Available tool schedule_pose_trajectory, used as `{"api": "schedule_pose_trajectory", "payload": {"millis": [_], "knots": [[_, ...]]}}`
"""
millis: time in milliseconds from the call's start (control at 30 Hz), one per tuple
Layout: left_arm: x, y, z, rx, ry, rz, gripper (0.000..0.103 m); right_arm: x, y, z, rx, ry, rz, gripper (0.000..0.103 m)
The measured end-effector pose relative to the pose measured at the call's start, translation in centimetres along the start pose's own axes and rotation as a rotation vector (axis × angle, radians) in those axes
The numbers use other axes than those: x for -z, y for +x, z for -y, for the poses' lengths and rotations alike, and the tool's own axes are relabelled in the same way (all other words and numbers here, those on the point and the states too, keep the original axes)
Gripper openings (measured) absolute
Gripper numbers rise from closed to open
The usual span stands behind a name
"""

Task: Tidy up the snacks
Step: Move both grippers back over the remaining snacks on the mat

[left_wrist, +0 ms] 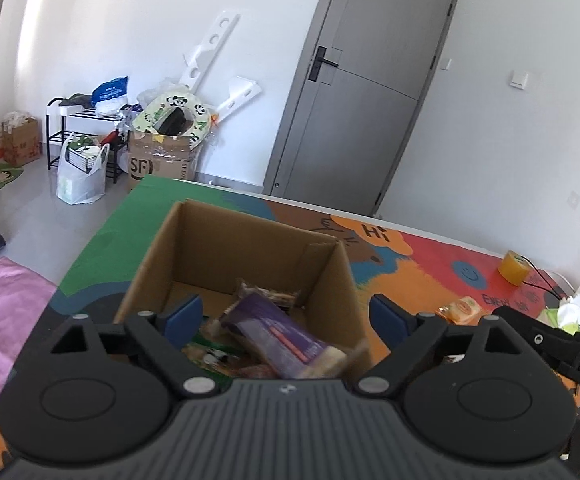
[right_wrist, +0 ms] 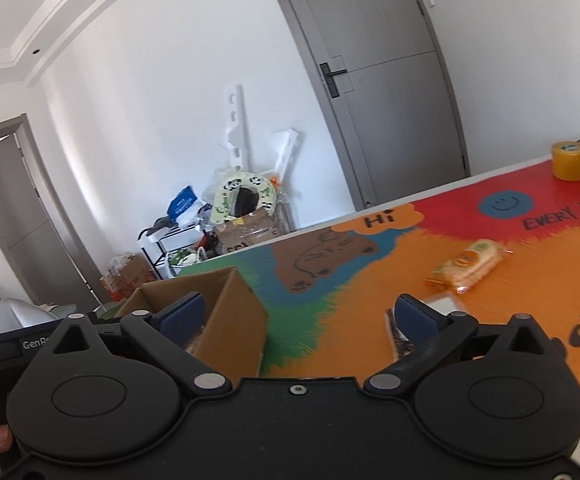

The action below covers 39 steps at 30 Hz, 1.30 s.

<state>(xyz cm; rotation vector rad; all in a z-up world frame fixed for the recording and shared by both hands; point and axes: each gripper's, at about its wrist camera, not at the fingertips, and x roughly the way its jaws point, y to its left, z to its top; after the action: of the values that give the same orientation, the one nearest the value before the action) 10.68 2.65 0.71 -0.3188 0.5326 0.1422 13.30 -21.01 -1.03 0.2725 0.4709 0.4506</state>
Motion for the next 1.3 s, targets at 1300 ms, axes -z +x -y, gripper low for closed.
{"api": "schedule_pose_trajectory", "payload": {"millis": [1300], "knots": [[3.0,0.0,10.3,0.018,0.065,-0.037,0.095,0.2,-5.4,10.4,0.064,0.120,-0.033,0.103]]}}
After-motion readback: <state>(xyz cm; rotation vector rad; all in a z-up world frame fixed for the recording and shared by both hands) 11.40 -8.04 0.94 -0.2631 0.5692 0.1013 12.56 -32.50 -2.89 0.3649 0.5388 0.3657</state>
